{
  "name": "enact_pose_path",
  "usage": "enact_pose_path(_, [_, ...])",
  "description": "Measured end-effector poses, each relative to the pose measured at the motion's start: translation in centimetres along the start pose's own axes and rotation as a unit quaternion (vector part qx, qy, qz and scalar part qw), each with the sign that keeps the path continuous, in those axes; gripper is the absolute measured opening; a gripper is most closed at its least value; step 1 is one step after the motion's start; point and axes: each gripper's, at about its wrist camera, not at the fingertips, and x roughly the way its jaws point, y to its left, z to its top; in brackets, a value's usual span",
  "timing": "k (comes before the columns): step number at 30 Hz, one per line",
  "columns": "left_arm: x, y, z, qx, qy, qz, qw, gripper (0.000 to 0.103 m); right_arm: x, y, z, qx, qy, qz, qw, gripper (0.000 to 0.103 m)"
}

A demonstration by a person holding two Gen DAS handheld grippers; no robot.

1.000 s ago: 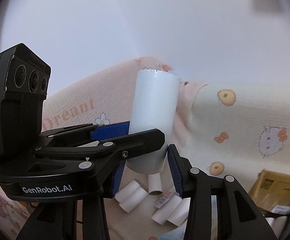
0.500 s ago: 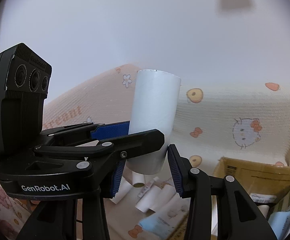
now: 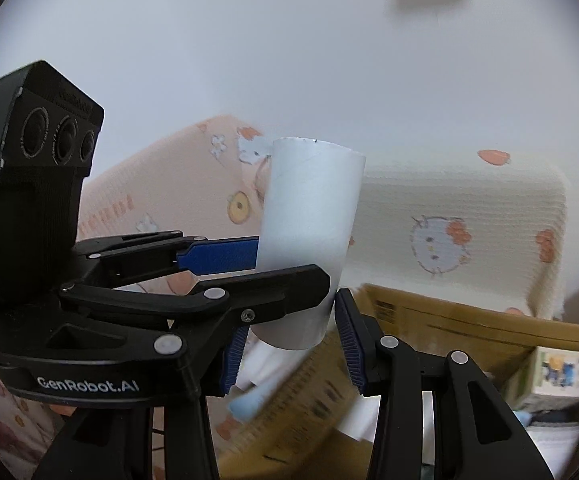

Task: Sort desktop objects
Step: 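Lift the white paper roll with the right gripper toward the cardboard box, then lower the roll into the box beside the other rolls and open the right gripper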

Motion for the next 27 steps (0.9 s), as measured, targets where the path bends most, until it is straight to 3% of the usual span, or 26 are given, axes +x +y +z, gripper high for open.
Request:
enact_pose_path(6, [2.2, -1.7, -0.3, 0.007, 0.035, -0.018, 0.9992, 0.046, -0.5, -2.2, -1.4, -0.002, 0.022, -0.022, 1.000, 0.041])
enact_pose_path(19, [7.7, -2.8, 1.3, -0.023, 0.111, -0.067, 0.9914, 0.046, -0.3, -7.5, -2.0, 0.069, 0.093, -0.032, 0.993, 0.041])
enact_pose_path(23, [9.3, -3.1, 1.5, -0.036, 0.137, -0.086, 0.9861, 0.046, -0.1, -9.0, -1.9, 0.083, 0.120, -0.045, 0.988, 0.041])
enact_pose_path(27, [11.8, -2.4, 0.5, -0.076, 0.191, -0.110, 0.9724, 0.046, 0.7, -10.6, -2.6, 0.115, 0.165, -0.039, 0.979, 0.041])
